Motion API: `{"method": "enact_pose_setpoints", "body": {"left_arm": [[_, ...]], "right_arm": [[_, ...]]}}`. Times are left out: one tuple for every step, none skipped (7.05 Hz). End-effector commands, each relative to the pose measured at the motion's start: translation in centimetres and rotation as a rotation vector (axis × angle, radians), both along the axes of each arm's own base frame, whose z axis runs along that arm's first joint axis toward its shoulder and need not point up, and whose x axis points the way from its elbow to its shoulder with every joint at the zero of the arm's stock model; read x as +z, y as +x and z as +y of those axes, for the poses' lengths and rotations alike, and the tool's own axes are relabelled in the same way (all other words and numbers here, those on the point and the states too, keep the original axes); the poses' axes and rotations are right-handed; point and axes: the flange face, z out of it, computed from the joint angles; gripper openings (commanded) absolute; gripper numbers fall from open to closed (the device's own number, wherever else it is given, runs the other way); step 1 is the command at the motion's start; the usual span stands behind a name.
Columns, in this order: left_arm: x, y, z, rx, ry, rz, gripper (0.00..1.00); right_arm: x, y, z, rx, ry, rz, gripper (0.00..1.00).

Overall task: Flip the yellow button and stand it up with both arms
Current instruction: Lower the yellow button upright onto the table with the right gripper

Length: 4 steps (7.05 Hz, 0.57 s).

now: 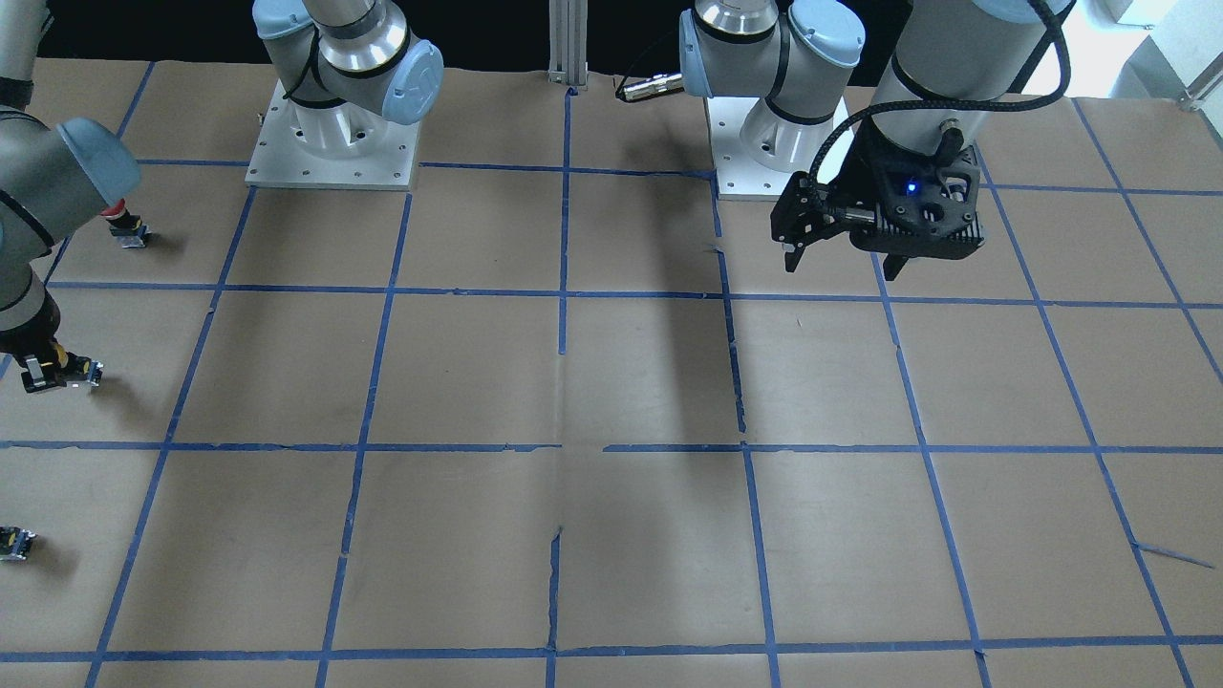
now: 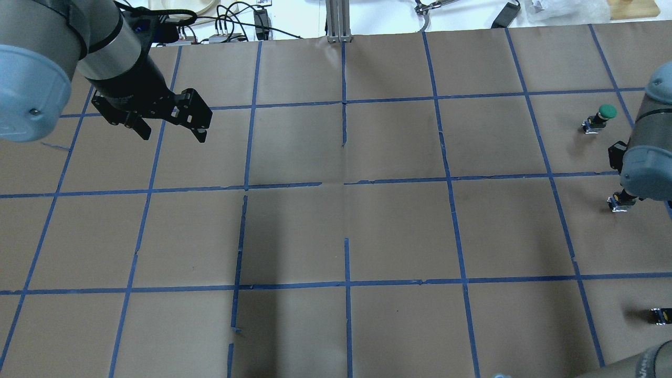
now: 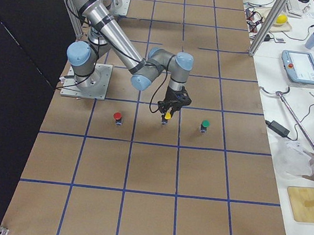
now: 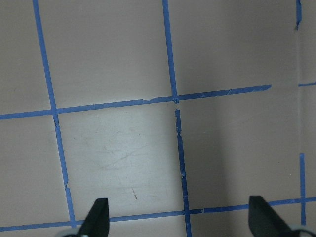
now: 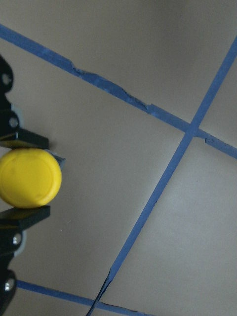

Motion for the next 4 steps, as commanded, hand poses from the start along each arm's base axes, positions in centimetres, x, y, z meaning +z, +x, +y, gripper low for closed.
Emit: {"method": "enact_pose_setpoints", "body": {"left_arm": [[-0.08, 0.05, -0.08, 0.001, 0.001, -0.002, 1.0], [0.14, 0.07, -0.13, 0.001, -0.004, -0.003, 1.0], [0.15, -0.01, -0.11, 0.001, -0.004, -0.003, 1.0], [0.22, 0.07, -0.21, 0.002, -0.005, -0.003, 1.0]], "right_arm": [[-0.3, 0.07, 0.29, -0.002, 0.011, 0.0, 0.35], [-0.66, 0.09, 0.54, -0.002, 0.019, -0.001, 0.61], [-0.72, 0.1, 0.62, -0.002, 0.024, 0.0, 0.63], [-0.67, -0.17, 0.76, -0.004, 0.042, 0.028, 0.77]]}}
